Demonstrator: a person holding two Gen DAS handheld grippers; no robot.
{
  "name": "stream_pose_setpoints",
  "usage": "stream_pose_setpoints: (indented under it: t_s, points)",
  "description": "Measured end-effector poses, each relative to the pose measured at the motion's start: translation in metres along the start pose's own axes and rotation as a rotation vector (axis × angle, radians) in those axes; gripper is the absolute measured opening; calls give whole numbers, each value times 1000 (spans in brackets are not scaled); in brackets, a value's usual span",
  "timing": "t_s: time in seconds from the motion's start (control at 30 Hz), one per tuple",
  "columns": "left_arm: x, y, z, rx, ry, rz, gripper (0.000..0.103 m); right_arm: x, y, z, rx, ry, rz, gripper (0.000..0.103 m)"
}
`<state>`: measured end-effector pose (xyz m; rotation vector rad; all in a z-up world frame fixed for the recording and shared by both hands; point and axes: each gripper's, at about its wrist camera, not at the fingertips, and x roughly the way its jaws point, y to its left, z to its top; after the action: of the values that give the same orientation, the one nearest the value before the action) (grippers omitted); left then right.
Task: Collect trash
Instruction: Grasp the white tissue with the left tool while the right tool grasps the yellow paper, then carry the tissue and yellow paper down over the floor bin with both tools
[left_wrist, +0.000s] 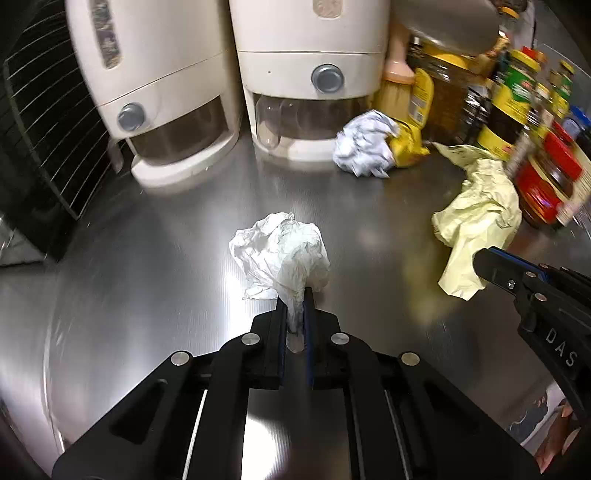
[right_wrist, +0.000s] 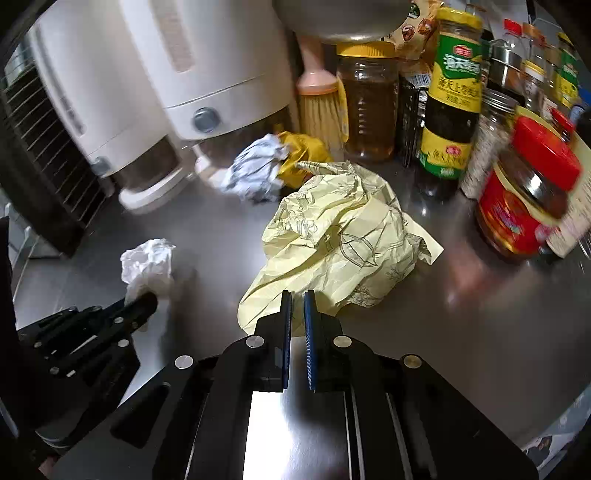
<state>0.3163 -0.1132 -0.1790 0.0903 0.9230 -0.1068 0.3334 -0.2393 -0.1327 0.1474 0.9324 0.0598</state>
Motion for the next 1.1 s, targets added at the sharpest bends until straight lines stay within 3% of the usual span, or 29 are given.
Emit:
stream_pose_setpoints:
  t_s: [0.7, 0.93, 1.1]
  points:
    - [-90, -3, -165, -55, -37, 12, 6, -76, 20, -146, -109, -10, 18, 8]
    - [-83, -6, -218, -49, 6, 0, 6, -69, 12, -204, -106, 63, 71, 2]
    - [-53, -12, -245, -44, 77, -13, 6, -36, 2, -234, -95, 145, 71, 2]
